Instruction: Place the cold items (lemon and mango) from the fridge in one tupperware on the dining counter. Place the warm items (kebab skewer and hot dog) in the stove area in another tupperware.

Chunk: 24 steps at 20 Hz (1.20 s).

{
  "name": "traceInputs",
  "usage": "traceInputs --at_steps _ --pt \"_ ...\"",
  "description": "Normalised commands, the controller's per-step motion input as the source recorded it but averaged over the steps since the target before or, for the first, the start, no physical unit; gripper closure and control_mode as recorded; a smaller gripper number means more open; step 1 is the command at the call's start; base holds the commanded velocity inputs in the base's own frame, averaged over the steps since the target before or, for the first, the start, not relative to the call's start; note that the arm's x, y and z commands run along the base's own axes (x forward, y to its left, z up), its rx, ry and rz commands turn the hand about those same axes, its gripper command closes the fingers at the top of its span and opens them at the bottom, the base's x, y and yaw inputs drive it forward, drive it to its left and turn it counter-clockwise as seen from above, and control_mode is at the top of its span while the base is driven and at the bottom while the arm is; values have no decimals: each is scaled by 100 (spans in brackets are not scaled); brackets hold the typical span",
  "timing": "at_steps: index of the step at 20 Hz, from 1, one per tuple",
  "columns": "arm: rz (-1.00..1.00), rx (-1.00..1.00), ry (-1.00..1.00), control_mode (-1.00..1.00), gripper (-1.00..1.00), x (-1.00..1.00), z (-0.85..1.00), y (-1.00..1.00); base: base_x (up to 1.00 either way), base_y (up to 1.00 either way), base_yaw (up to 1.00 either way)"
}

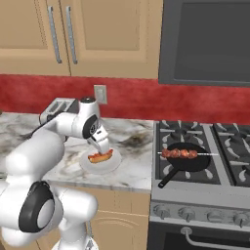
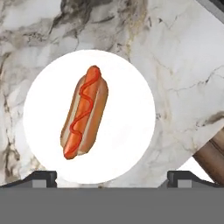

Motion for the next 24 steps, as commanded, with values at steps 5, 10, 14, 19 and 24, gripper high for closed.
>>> traceInputs --at_steps 5,10,14,19,24 --pt "-18 0 0 -100 -100 47 -77 0 0 0 0" --pt "-10 0 0 -100 -100 45 -61 -1 0 0 0" --pt "-2 0 0 -100 -100 33 -31 0 0 0 0" --pt "0 0 0 -100 -100 16 -39 -2 0 0 0" --pt "0 0 0 -100 -100 1 -18 0 0 0 0"
